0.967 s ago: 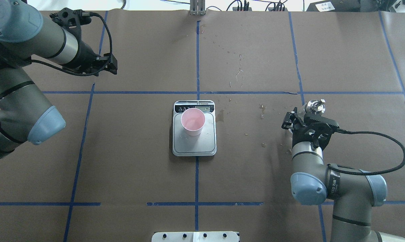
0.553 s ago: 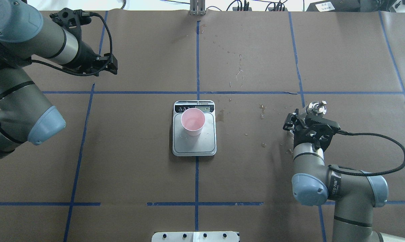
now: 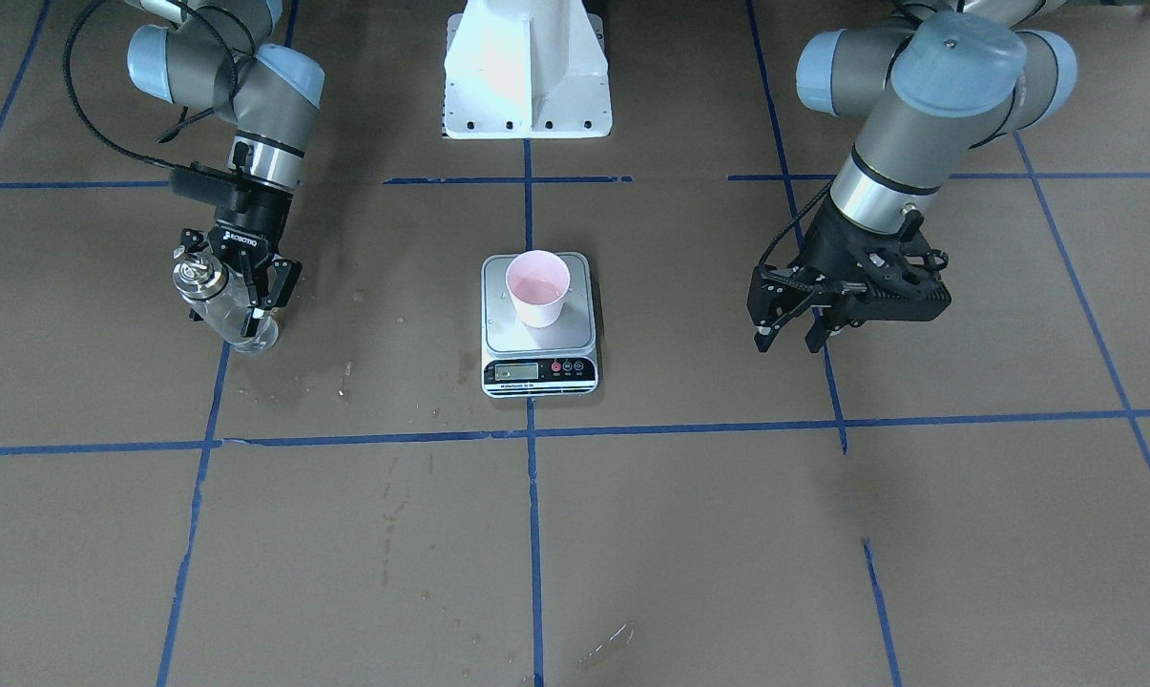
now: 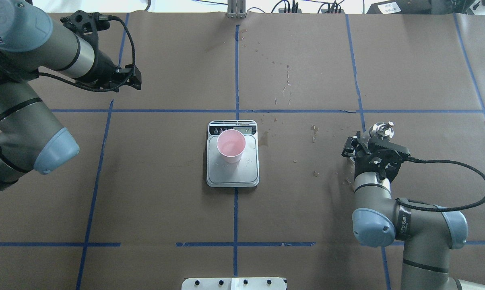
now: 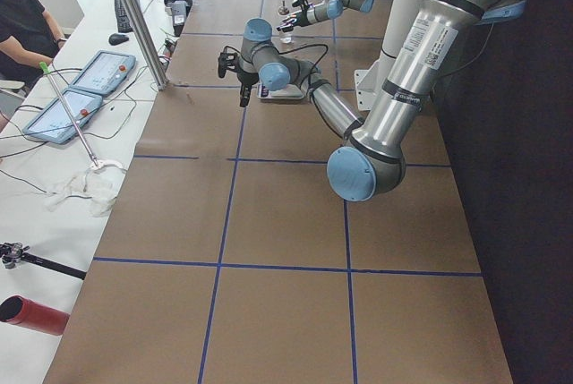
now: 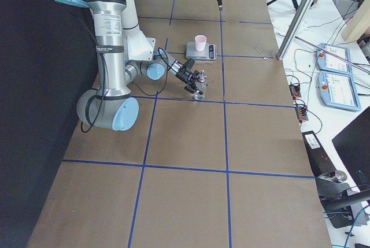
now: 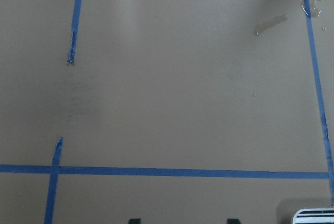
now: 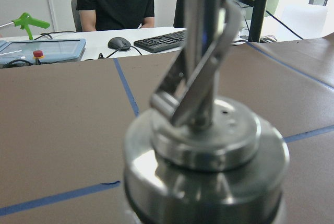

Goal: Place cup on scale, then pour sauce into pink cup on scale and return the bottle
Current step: 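Lower the bottle onto the table with the right gripper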

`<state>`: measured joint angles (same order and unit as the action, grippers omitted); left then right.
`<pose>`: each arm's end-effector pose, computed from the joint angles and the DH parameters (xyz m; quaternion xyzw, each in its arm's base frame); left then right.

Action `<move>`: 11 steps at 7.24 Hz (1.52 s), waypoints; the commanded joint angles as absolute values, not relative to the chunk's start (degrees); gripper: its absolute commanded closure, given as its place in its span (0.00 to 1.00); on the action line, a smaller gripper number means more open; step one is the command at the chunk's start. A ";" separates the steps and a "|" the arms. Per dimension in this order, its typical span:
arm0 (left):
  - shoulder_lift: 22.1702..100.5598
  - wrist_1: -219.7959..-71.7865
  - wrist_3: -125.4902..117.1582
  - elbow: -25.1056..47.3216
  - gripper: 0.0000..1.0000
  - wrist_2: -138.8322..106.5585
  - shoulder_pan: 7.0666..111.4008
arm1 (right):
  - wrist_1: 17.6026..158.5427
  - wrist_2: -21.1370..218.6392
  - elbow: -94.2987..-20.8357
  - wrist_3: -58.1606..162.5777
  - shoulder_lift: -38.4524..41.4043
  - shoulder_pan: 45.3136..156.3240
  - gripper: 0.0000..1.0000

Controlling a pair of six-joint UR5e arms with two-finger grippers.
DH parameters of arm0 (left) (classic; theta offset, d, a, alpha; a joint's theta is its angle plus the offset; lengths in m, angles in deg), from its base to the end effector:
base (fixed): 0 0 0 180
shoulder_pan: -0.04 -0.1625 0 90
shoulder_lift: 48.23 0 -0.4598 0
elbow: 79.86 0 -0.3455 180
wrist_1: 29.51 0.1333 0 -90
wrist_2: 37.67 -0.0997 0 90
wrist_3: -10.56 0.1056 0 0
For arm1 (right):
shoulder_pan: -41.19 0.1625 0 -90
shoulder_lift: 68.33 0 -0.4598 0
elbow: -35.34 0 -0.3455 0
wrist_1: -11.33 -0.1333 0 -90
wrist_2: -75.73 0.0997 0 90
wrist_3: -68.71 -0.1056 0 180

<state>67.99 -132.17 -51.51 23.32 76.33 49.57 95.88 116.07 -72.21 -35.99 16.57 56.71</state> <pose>0.3256 -0.5208 0.3364 0.1228 0.4517 -0.0751 0.8805 -0.4052 -0.3344 0.5008 0.4089 -0.2174 0.3279 0.8234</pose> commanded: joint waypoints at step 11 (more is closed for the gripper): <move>68.05 -132.17 -52.28 23.41 0.37 76.32 49.08 | 95.79 111.69 -76.72 -36.41 22.54 48.40 0.00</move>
<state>68.05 -132.17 -52.23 23.40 76.32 49.14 95.86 112.65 -76.62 -36.40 22.06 49.69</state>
